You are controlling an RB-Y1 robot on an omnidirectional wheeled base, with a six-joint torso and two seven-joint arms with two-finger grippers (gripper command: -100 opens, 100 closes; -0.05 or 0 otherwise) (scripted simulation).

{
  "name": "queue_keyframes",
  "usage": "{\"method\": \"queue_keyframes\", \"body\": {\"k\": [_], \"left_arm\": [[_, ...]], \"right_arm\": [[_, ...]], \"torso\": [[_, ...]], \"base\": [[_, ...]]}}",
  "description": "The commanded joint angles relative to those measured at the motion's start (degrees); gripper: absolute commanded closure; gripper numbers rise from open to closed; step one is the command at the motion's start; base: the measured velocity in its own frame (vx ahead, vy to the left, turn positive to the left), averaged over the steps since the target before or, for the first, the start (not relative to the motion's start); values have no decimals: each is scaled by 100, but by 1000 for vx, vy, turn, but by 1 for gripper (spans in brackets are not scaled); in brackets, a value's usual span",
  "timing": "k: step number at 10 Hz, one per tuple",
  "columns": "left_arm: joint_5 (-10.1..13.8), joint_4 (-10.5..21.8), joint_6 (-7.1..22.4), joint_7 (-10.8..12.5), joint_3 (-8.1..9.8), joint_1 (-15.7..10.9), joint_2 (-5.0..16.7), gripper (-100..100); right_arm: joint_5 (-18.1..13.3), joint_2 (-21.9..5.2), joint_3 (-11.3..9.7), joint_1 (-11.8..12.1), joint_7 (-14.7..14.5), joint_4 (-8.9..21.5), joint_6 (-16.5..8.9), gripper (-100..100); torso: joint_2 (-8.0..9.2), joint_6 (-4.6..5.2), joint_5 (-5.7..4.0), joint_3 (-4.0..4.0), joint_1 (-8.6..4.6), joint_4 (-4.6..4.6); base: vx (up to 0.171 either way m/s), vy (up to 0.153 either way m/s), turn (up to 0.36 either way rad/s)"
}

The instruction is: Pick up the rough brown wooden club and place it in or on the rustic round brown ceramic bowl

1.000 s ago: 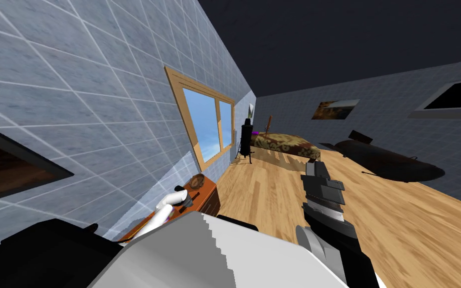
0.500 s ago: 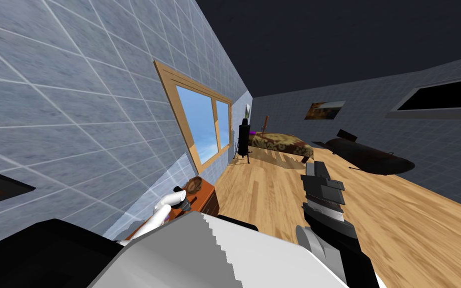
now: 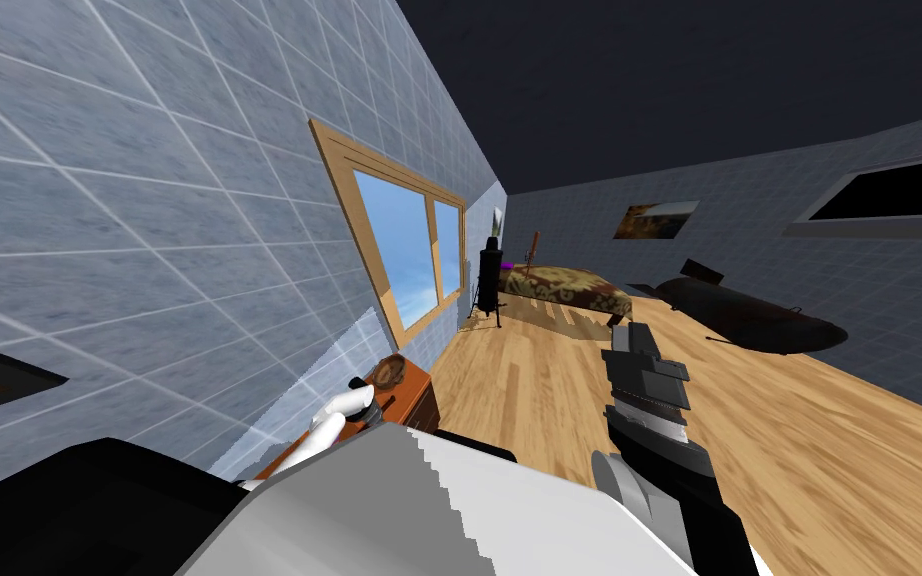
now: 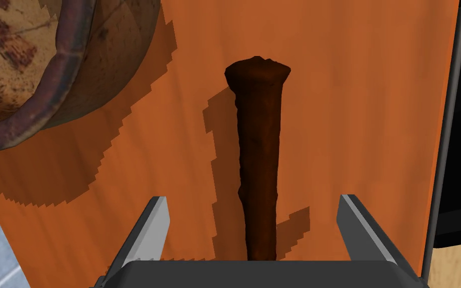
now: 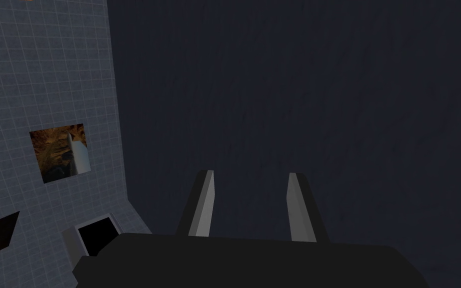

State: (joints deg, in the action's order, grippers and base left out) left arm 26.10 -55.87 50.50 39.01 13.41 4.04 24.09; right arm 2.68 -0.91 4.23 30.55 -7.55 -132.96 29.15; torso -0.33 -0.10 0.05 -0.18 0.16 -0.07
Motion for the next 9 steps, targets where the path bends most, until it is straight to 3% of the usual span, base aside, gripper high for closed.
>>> {"method": "queue_keyframes", "body": {"k": [1,2,6,7,8,9], "left_arm": [[0,0,0,0,0,0,0,-100],[-4,8,-23,-6,-1,1,-6,100],[-3,5,-19,-5,-1,0,-6,100],[-3,5,-18,-5,-1,0,-6,0],[37,-190,182,81,-3,36,84,100],[61,-278,281,120,-3,48,132,100]], "right_arm": [[0,0,0,0,0,0,0,0],[0,0,0,0,0,0,0,0],[0,0,0,-1,0,0,0,0],[0,0,0,-1,0,0,0,0],[0,0,0,-1,0,0,0,0],[0,1,-1,-1,0,0,0,0]], "torso": [[0,0,0,0,0,0],[6,1,-1,3,-5,1],[6,2,4,3,2,1],[6,2,4,3,3,1],[6,2,4,3,3,1],[11,4,0,6,-6,3]], "base": [[12,13,3],[0,0,0],[0,0,0],[0,0,0],[-21,-28,-40],[-42,-41,-47]]}}
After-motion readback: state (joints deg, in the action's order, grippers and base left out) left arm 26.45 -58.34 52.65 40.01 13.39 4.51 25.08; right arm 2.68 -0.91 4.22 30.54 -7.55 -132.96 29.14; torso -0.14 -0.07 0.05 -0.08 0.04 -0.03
